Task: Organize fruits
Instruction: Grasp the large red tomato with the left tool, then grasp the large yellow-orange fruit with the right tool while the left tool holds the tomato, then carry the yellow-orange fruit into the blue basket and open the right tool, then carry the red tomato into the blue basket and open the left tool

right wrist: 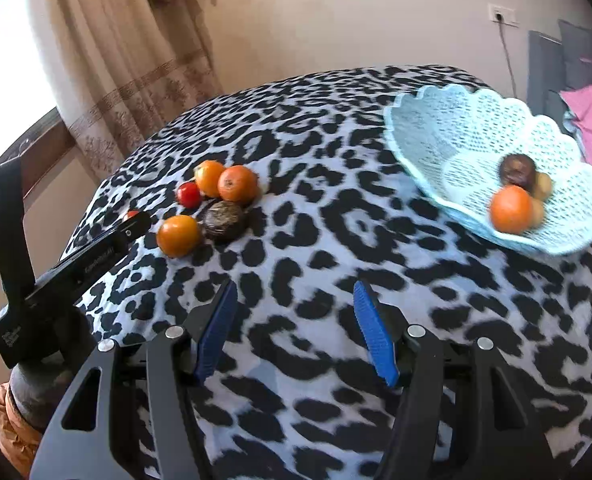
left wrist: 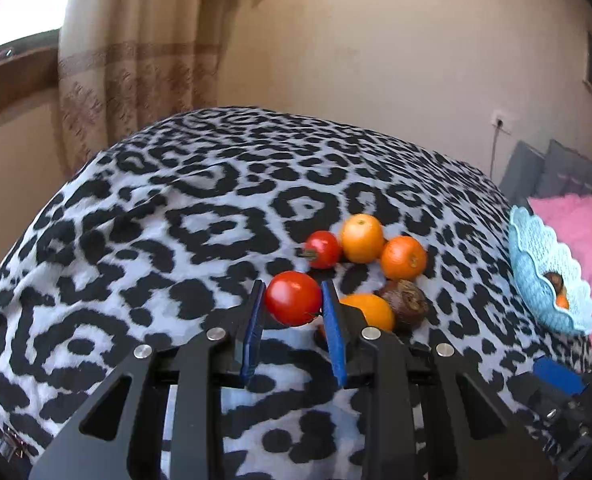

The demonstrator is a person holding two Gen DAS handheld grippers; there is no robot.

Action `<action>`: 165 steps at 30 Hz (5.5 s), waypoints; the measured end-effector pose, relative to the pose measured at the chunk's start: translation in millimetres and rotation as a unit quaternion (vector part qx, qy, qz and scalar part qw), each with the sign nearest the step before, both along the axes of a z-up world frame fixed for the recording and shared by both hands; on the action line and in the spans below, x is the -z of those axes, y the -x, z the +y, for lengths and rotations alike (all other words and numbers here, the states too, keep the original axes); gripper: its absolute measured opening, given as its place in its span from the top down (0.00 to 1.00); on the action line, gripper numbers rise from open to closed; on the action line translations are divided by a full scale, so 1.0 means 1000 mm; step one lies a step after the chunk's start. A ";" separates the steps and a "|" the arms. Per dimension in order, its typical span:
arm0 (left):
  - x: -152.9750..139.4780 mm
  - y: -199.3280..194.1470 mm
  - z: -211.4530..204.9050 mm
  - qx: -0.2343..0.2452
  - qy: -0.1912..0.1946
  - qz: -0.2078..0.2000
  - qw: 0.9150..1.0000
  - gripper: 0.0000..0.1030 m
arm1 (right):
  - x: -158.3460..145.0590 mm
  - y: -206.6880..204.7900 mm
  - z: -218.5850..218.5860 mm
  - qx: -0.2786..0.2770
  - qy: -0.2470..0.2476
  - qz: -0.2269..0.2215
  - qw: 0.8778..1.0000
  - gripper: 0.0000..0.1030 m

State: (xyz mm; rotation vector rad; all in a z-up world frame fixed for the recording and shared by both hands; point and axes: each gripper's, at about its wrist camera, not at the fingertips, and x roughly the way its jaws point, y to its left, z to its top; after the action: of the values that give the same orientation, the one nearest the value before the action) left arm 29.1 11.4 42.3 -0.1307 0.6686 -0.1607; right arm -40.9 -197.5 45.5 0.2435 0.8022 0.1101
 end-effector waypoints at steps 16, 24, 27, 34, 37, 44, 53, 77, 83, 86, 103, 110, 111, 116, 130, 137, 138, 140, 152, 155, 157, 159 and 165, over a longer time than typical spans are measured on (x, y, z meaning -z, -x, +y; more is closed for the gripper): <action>-0.005 0.007 0.029 -0.104 -0.007 -0.026 0.994 0.72 | 0.005 -0.053 0.072 -0.100 0.006 0.017 0.995 0.44; -0.009 0.008 0.042 -0.144 -0.006 -0.031 0.989 0.72 | 0.010 -0.074 0.100 -0.135 0.030 0.015 0.990 0.49; -0.008 0.008 0.045 -0.153 -0.003 -0.028 0.988 0.72 | 0.011 -0.084 0.103 -0.135 0.033 0.016 0.990 0.49; -0.006 0.006 0.046 -0.157 0.001 -0.022 0.987 0.72 | 0.016 -0.099 0.111 -0.137 0.041 0.020 0.989 0.49; -0.006 0.005 0.044 -0.152 -0.002 -0.021 0.988 0.72 | 0.021 -0.098 0.113 -0.139 0.048 0.023 0.989 0.52; -0.005 0.004 0.042 -0.148 -0.002 -0.020 0.989 0.72 | 0.020 -0.089 0.109 -0.132 0.047 0.022 0.990 0.54; -0.004 0.005 0.038 -0.137 -0.003 -0.022 0.990 0.72 | 0.010 -0.066 0.088 -0.107 0.027 0.016 0.994 0.54; -0.003 0.005 0.026 -0.093 -0.005 -0.022 0.995 0.72 | -0.039 -0.020 -0.020 0.047 0.000 -0.046 0.998 0.55; -0.003 0.005 0.025 -0.092 -0.006 -0.023 0.995 0.72 | -0.048 -0.011 -0.058 0.106 0.000 -0.063 0.992 0.55; -0.003 0.005 0.025 -0.092 -0.007 -0.023 0.995 0.72 | -0.047 -0.009 -0.074 0.132 0.002 -0.064 0.989 0.55; -0.004 0.006 0.018 -0.081 -0.014 -0.026 0.996 0.72 | -0.019 -0.013 -0.111 0.191 -0.003 -0.032 0.981 0.54; -0.004 0.006 0.019 -0.081 -0.016 -0.028 0.996 0.72 | -0.013 -0.012 -0.111 0.188 -0.011 -0.025 0.982 0.54; -0.004 0.006 0.019 -0.081 -0.017 -0.029 0.996 0.72 | -0.013 -0.012 -0.111 0.188 -0.012 -0.025 0.982 0.54; -0.004 0.006 0.019 -0.081 -0.017 -0.029 0.996 0.72 | -0.017 -0.010 -0.112 0.190 -0.012 -0.033 0.981 0.45; -0.005 0.007 0.016 -0.078 -0.024 -0.034 0.996 0.72 | -0.027 0.014 -0.108 0.196 0.013 -0.057 0.979 0.44; -0.007 0.008 0.013 -0.079 -0.040 -0.038 0.995 0.72 | -0.029 0.037 -0.126 0.217 0.014 -0.062 0.974 0.40; -0.008 0.009 0.011 -0.076 -0.045 -0.041 0.995 0.72 | -0.028 0.041 -0.129 0.220 0.014 -0.062 0.973 0.40; -0.011 0.012 0.005 -0.064 -0.049 -0.044 0.996 0.72 | -0.026 0.047 -0.135 0.225 0.011 -0.062 0.972 0.40; -0.039 0.037 -0.072 0.082 -0.022 -0.041 0.996 0.72 | -0.006 0.069 -0.158 0.234 -0.018 -0.057 0.970 0.40; -0.044 0.037 -0.096 0.119 -0.005 -0.026 0.993 0.72 | -0.001 0.071 -0.161 0.233 -0.027 -0.058 0.970 0.40; -0.045 0.035 -0.109 0.134 0.000 -0.017 0.991 0.72 | 0.003 0.073 -0.163 0.233 -0.035 -0.058 0.970 0.40; -0.046 0.033 -0.124 0.151 0.003 -0.008 0.989 0.72 | 0.006 0.075 -0.165 0.232 -0.039 -0.058 0.970 0.39; -0.049 0.034 -0.177 0.202 -0.002 -0.002 0.979 0.72 | 0.010 0.074 -0.157 0.227 -0.028 -0.065 0.971 0.39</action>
State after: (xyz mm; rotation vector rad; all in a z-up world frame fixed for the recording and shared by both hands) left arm -5.2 -165.3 91.4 0.0110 0.6848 -0.5505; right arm -115.1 -354.8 35.3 0.4620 0.5969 -0.2808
